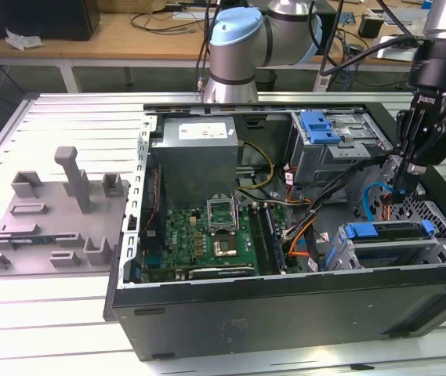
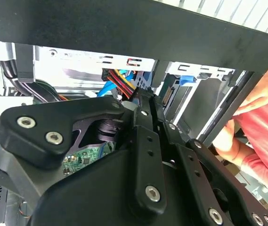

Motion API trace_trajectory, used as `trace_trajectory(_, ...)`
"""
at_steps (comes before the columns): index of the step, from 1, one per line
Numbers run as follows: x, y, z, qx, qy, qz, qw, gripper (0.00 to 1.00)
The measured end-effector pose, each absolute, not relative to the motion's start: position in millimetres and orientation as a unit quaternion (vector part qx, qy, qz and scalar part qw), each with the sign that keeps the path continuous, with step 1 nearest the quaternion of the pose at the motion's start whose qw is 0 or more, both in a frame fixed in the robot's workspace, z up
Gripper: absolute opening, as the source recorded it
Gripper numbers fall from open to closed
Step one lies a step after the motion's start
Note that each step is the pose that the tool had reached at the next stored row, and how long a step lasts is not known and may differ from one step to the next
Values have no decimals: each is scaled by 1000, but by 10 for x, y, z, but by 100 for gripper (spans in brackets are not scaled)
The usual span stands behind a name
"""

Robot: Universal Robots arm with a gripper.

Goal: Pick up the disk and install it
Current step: 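Insert the first disk wire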

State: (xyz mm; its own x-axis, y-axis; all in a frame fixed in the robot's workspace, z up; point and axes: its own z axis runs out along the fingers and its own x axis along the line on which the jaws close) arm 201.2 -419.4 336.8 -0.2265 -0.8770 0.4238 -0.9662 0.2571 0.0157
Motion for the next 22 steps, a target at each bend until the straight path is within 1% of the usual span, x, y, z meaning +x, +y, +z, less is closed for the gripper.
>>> trace_trajectory(12,1970,-4454,3437,597,-774,122,173,16)
trace_trajectory(18,1943,-4510,3490,599,-776,115,163,16)
trace_trajectory(21,1928,-4543,3516,600,-777,110,155,16)
trace_trajectory(22,1923,-4566,3519,601,-778,105,150,16)
